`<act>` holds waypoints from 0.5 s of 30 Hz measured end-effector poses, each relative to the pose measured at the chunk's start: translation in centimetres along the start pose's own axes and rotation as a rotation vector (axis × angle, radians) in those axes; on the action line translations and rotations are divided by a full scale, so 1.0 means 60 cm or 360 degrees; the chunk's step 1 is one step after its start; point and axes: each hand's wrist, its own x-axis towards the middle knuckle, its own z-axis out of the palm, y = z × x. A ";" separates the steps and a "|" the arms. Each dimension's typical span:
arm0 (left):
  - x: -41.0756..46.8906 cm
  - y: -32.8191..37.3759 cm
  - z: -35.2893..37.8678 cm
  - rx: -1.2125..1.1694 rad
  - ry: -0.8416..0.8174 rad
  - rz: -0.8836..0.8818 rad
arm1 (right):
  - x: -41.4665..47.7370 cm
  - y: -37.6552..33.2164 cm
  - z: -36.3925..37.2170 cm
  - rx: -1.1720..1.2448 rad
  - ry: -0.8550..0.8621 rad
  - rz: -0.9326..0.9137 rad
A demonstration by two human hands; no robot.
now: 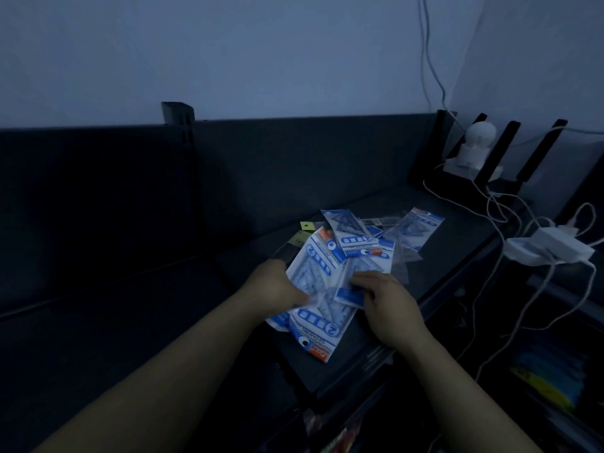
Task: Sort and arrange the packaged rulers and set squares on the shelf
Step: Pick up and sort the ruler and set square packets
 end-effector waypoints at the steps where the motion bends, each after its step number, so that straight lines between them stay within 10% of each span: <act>1: -0.001 0.000 -0.001 -0.0033 0.0003 -0.0012 | -0.002 0.002 0.000 0.0039 0.0011 -0.0010; 8: -0.006 0.002 -0.012 -0.0566 -0.0143 -0.0160 | -0.020 -0.012 -0.004 0.0599 -0.0003 -0.0004; 15: -0.009 -0.004 -0.037 -0.0554 0.0077 -0.0228 | -0.020 -0.011 -0.001 0.0338 -0.0069 -0.0101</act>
